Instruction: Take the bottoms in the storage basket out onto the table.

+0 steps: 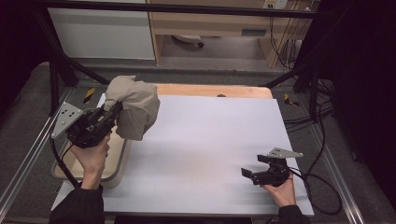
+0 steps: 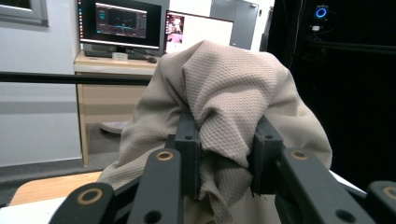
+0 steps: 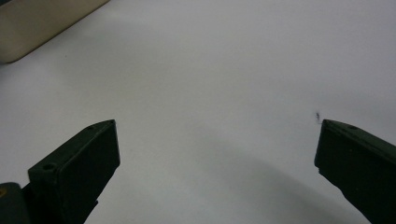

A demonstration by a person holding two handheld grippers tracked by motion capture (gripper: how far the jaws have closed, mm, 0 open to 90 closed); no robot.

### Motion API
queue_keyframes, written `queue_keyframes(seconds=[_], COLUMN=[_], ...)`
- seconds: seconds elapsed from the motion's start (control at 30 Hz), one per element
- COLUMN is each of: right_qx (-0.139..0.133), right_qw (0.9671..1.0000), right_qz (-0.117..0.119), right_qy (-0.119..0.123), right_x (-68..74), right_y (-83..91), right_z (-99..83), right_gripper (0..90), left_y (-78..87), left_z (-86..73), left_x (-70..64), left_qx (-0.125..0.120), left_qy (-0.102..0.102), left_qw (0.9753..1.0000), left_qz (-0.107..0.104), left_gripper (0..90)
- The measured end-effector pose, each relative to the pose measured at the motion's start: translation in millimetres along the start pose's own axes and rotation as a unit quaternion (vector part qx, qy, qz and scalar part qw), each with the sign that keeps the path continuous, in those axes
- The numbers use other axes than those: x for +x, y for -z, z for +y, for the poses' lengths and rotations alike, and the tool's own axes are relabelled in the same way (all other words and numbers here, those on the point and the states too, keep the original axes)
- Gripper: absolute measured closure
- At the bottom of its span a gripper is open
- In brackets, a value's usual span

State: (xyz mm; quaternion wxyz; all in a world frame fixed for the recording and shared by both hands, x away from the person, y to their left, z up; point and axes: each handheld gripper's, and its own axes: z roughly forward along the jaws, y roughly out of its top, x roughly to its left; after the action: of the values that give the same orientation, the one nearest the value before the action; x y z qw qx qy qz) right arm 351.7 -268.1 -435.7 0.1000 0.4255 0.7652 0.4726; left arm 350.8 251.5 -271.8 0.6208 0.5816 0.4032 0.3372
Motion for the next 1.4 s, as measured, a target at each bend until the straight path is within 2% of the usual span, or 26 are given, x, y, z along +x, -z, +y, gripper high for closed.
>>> queue_keyframes(seconds=[0.67,1.4], right_qx=[0.001,0.003], right_qw=[1.0000,1.0000], right_qz=[-0.001,0.000], right_qy=[0.000,0.000], right_x=[0.0,0.2], right_y=[0.2,0.0], right_z=[0.0,-0.2], right_gripper=[0.6,0.6], left_y=[-23.6,-49.3], left_z=[-10.8,-27.8], left_x=[-30.8,-56.0], left_qx=[0.021,0.047], left_qy=[-0.008,-0.010], left_qw=[0.9990,0.9966], left_qz=[-0.039,-0.066], left_gripper=[69.5,69.5])
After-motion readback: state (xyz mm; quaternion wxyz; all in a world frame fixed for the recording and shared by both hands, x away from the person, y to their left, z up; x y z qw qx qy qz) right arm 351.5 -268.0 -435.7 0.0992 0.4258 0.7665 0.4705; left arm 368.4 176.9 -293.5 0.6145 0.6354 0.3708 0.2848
